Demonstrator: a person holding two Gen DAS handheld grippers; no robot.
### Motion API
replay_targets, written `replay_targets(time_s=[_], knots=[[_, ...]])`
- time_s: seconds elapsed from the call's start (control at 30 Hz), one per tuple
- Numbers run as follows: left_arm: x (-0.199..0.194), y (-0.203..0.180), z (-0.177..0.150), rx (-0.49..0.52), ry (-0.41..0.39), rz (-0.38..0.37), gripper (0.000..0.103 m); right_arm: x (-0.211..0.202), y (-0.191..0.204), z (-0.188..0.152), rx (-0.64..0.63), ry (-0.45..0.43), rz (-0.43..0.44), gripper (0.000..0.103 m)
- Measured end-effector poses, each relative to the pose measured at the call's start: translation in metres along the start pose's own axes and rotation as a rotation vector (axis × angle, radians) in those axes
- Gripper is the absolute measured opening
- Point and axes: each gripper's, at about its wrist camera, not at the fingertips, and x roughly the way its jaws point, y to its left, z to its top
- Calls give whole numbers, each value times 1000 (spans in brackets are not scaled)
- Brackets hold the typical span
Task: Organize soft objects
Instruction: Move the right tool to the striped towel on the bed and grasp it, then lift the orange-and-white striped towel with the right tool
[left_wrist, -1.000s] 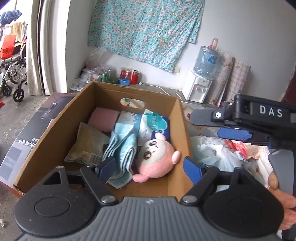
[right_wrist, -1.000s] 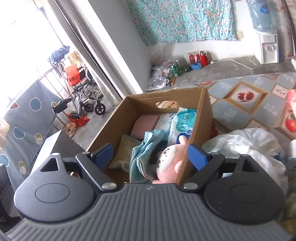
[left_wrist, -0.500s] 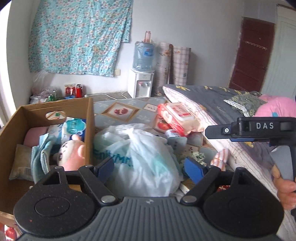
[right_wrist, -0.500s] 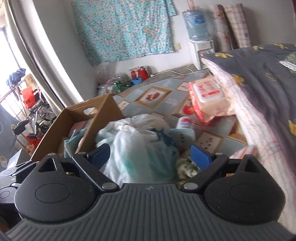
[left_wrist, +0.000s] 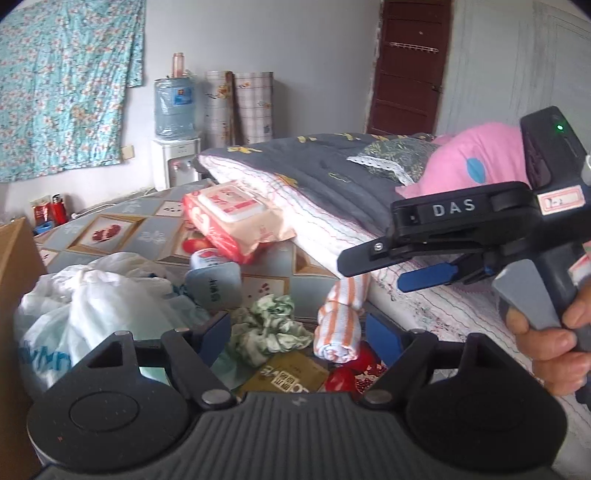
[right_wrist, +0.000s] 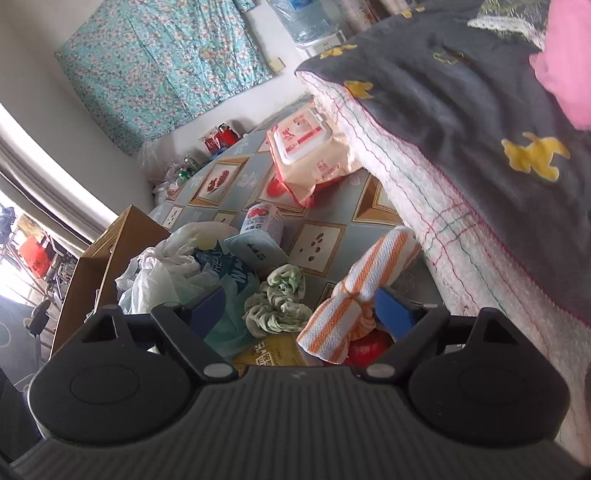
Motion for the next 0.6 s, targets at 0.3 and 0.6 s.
replay_targets(time_s=[0.3,0.6], knots=[[56,-21,-1,79,75,-84,60,52,-37,10,110,80,0,57],[93,-34,-2,124,164,-83,41,80,-51,14,142,118,-16,49]])
